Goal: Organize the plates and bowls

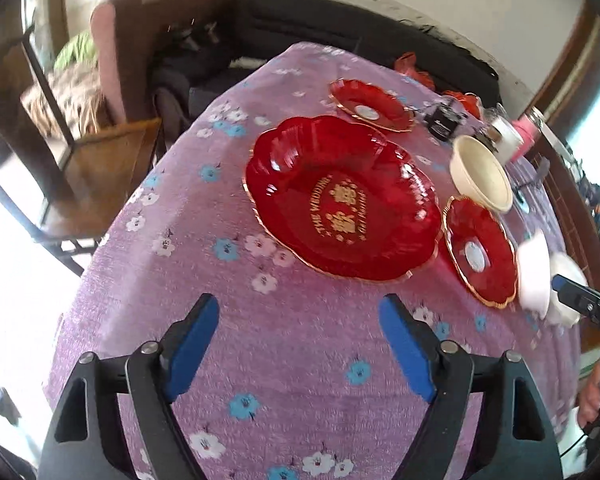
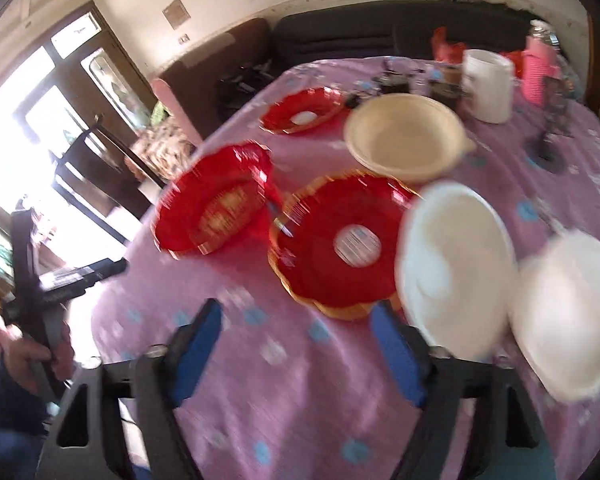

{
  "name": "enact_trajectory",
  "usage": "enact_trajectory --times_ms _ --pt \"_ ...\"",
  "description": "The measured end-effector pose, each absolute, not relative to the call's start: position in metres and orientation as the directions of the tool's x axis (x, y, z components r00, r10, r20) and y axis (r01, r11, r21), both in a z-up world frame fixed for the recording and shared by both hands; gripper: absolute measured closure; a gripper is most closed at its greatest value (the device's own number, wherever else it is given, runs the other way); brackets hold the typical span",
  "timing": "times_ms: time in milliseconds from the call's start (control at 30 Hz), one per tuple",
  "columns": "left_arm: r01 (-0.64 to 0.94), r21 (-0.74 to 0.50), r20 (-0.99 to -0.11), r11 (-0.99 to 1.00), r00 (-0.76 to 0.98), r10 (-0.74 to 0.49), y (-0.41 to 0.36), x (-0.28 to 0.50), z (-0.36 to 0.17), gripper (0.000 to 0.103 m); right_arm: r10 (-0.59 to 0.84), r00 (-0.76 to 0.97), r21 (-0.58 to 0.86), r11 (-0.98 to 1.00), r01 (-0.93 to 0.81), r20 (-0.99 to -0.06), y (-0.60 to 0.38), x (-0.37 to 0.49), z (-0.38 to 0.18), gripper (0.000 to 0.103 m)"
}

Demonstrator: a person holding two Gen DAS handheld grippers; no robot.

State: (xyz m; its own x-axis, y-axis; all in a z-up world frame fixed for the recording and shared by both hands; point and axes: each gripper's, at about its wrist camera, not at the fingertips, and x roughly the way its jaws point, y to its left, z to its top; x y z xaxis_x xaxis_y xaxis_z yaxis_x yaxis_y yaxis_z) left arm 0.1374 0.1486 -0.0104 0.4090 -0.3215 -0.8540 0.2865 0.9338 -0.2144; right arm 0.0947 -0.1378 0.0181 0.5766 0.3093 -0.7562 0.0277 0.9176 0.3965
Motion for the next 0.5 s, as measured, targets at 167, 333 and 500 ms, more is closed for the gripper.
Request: enact_trajectory --times_ms 167,333,500 --pt "0.249 -0.261 -0.849 0.933 0.400 -0.344 0.153 0.174 -0.006 0.021 0.369 0.569 0.471 0.881 0.036 -0.734 -0.134 0.158 0.018 0.030" --pt "0.241 -0.275 -0.865 0.931 0.360 -0.349 0.142 0.214 -0.015 0.038 0.383 0.538 0.479 0.877 0.045 -0.751 -0.132 0.213 0.007 0.042" --pt "0.218 -0.292 -0.875 0.931 0.331 -0.352 0.137 0.240 -0.030 0.041 0.385 0.491 0.477 0.876 0.073 -0.782 -0.129 0.250 -0.014 0.060"
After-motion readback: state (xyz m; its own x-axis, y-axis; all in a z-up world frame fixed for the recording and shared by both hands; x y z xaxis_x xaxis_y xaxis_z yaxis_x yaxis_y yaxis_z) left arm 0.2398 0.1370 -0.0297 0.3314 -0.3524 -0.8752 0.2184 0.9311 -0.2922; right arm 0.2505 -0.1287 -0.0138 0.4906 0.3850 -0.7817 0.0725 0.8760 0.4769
